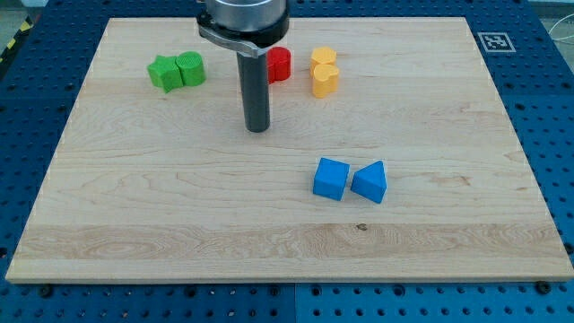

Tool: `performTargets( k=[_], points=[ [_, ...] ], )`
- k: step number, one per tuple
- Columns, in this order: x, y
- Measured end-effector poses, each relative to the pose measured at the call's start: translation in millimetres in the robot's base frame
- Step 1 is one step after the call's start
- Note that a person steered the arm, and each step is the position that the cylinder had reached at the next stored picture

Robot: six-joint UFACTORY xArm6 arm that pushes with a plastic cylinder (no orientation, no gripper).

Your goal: Move your arm towards left side of green star

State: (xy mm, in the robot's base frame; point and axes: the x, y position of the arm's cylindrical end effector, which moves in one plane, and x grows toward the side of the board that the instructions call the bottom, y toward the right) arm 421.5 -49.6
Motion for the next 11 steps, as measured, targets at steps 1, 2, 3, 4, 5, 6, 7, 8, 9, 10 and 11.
performTargets(
  k=[1, 2, 3, 4, 5, 6, 7, 8, 9, 10, 11],
  points=[
    [-1.7, -19.7],
    [-1.7, -43.8],
    [-1.7, -69.3],
    [-1.7, -90.5],
    [-1.8, -110.6],
    [-3.6, -129.8],
    [-10.8, -146.4],
    [-24.6, -161.8],
    [-45.5, -168.7],
    [-74.9, -168.7],
    [-102.3, -167.8]
  ],
)
